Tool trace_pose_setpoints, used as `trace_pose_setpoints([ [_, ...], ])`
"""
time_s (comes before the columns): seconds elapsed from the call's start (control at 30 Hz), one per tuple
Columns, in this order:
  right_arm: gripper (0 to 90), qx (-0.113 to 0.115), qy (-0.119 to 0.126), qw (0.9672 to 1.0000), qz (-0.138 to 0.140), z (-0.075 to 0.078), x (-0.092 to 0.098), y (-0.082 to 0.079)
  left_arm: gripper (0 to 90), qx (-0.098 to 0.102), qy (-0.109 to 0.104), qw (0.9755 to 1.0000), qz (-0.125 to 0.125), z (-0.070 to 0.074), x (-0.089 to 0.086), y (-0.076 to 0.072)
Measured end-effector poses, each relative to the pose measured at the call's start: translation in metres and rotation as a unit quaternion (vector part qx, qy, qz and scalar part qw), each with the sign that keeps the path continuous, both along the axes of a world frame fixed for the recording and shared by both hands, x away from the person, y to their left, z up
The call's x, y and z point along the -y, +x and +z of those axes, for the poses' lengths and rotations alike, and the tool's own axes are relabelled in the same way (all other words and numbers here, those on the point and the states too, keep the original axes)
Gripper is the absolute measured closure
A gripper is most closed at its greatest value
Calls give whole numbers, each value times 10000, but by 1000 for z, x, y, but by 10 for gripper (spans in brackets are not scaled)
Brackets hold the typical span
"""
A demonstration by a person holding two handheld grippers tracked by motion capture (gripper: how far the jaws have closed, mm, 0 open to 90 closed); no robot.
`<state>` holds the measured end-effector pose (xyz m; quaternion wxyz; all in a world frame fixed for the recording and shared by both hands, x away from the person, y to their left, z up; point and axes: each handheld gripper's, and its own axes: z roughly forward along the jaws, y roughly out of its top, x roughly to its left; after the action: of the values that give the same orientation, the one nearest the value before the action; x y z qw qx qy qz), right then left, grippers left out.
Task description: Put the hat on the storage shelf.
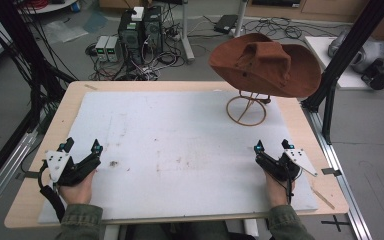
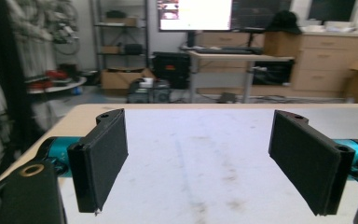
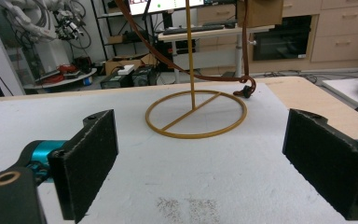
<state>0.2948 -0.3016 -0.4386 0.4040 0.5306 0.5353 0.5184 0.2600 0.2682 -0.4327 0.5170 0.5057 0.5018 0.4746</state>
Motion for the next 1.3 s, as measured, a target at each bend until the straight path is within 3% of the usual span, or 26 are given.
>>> trace_pose_setpoints([
  [0.2,95,16,-37,10000,-4,-1,0,1,197,32,-77,9999,144,-5,-5,-3],
  [0.43,95,-9,-69,10000,-27,-2,0,1,192,3,-62,10000,47,-7,-1,-3],
  [0.57,95,-7,-115,9999,-36,-2,0,1,192,35,-166,9998,81,-7,-1,-4],
  [0.83,95,-50,-84,10000,7,-3,-1,0,192,-21,-163,9999,48,-9,0,-4],
  [1.3,96,-109,-10,9999,12,-4,2,0,192,-55,-338,9994,75,-12,-5,-7],
])
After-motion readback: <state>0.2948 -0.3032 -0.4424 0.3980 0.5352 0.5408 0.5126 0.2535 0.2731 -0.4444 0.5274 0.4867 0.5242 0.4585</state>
